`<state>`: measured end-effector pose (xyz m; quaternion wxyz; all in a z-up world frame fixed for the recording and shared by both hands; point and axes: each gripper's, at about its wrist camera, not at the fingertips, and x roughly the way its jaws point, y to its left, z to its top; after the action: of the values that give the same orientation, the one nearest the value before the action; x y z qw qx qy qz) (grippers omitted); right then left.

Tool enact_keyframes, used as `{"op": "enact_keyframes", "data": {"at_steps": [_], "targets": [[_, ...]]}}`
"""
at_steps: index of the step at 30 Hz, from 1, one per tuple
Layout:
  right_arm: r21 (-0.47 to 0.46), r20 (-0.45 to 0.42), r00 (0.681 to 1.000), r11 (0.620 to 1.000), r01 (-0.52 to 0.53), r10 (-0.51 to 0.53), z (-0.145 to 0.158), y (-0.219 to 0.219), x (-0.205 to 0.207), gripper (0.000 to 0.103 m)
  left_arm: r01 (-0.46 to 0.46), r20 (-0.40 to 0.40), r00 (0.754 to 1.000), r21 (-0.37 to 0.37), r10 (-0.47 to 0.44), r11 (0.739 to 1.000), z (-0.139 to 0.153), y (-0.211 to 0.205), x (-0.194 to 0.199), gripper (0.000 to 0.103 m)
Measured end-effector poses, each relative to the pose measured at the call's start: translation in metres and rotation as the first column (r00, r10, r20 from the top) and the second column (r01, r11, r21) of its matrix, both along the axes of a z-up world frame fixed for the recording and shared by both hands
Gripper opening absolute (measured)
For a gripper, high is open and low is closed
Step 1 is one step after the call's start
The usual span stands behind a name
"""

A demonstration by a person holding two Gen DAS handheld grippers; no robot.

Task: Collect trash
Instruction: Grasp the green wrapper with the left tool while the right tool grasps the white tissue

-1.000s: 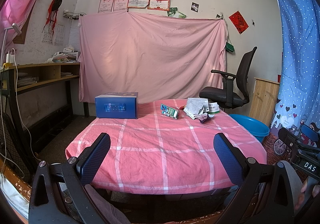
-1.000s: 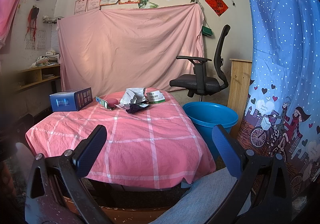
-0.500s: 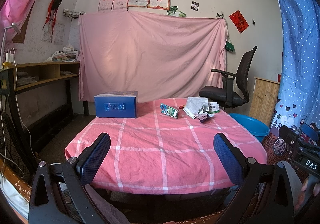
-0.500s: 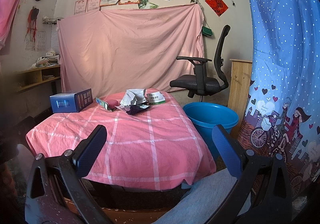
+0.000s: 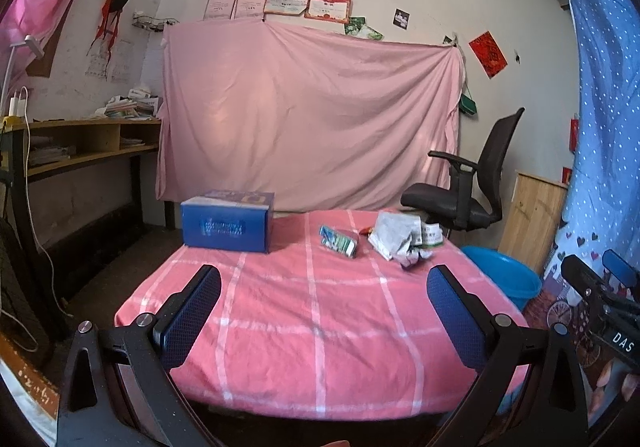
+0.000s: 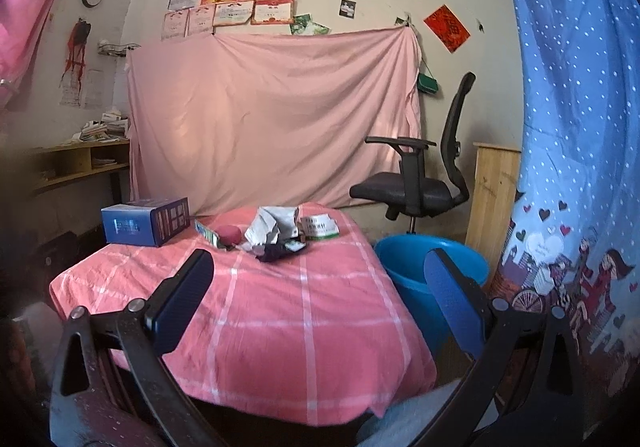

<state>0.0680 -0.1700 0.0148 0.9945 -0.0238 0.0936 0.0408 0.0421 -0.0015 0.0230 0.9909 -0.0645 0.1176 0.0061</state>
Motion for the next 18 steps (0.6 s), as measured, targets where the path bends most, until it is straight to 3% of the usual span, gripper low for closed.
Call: {"op": "enact_keyframes", "data": {"at_steps": [9,18], "targets": [[0.004,0.053,0.998,1.0,-0.02,0.02,0.008,-0.003,0.044,0.103,-0.038,0.061,0.997,0.013,0.037,0.999,0.01,-0.003,0.039,0.101],[0.01,0.052,0.998,0.999,-0.036,0.035,0.005,-0.006,0.092,0.103,-0.038,0.023,0.999,0.022,0.037,0.999,0.007,-0.004,0.095,0.101]]}}
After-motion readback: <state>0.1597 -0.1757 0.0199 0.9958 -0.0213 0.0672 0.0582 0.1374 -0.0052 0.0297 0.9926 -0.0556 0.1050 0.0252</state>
